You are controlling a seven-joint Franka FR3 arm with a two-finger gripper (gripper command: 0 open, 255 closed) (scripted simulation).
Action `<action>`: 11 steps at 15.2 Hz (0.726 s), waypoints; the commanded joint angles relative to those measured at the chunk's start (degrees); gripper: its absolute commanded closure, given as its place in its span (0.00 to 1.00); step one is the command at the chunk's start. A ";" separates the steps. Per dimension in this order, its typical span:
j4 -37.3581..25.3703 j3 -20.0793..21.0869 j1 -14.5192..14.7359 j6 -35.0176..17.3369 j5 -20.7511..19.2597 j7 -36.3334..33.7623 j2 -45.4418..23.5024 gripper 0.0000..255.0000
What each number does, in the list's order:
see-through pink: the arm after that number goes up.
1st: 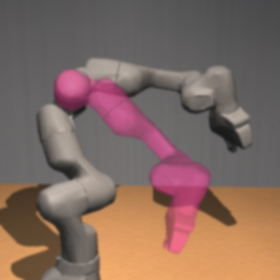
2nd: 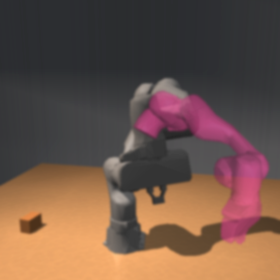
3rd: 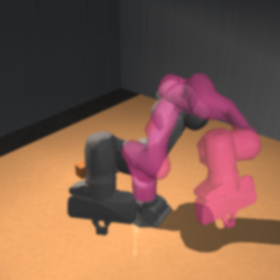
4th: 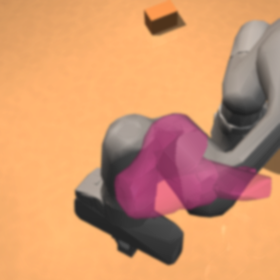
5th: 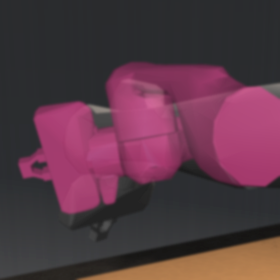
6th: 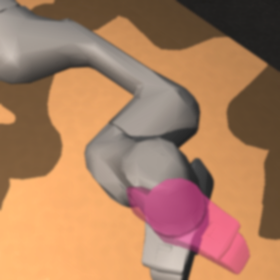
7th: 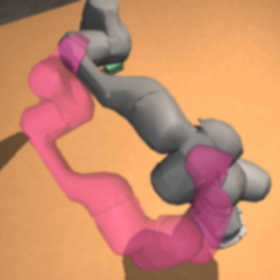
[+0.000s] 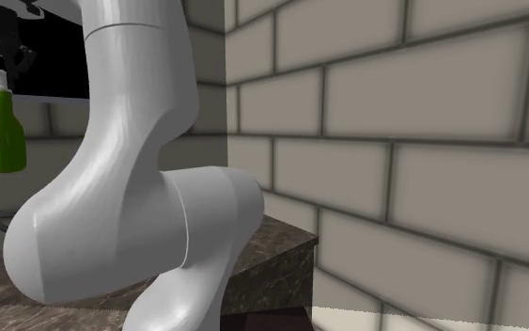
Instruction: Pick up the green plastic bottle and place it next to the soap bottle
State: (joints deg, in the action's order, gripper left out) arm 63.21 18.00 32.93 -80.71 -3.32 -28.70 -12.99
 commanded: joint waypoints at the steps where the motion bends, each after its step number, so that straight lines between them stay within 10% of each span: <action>1: -5.86 0.91 2.64 1.56 -1.92 -2.71 -4.49 1.00; 5: -25.68 1.27 10.56 8.78 -6.92 -6.72 -17.33 1.00; 11: -7.23 1.85 6.56 -1.64 -4.09 -6.81 -9.32 1.00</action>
State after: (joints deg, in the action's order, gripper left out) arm 53.33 19.76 39.93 -80.73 -7.77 -35.41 -23.41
